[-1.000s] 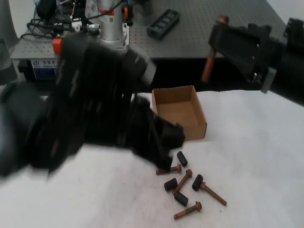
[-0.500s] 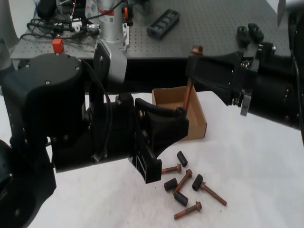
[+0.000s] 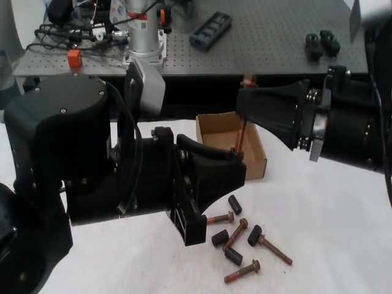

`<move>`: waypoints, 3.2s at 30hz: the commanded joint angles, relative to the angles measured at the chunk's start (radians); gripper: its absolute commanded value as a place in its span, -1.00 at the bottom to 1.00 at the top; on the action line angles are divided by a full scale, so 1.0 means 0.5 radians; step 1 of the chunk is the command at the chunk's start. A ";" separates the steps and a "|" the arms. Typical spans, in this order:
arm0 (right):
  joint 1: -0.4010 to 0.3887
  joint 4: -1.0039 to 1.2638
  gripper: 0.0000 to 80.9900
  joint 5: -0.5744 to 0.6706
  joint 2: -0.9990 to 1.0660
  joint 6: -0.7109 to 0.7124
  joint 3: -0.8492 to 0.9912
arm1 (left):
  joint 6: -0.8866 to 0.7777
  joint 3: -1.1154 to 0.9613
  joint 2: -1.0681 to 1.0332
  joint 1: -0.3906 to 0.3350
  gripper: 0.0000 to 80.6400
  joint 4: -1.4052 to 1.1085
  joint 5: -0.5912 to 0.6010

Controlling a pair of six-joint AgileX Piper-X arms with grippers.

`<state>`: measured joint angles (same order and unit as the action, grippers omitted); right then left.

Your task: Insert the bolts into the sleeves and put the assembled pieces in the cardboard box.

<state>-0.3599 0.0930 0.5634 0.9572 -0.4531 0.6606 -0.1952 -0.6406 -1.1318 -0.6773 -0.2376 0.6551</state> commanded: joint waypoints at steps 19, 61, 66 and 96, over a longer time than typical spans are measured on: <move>0.019 -0.173 0.10 0.183 -0.019 0.190 0.007 | 0.001 -0.020 0.022 -0.006 -0.98 -0.143 -0.139; 0.741 -2.015 0.04 -0.853 -0.702 0.686 0.007 | -0.299 -3.493 -2.886 0.127 -0.87 1.969 -0.792; 0.737 -2.015 0.04 -0.829 -0.480 0.827 0.011 | -0.299 -3.520 -2.861 0.127 -0.18 1.975 -0.792; 0.143 -1.798 -0.94 -1.196 1.723 1.523 0.759 | 0.412 -2.141 -1.588 0.177 -0.20 2.462 -1.363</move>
<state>-0.2800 -0.8017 -0.0312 1.7957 0.3029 1.0295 -0.0474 -1.9088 -2.0841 -0.5882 1.1253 -0.0886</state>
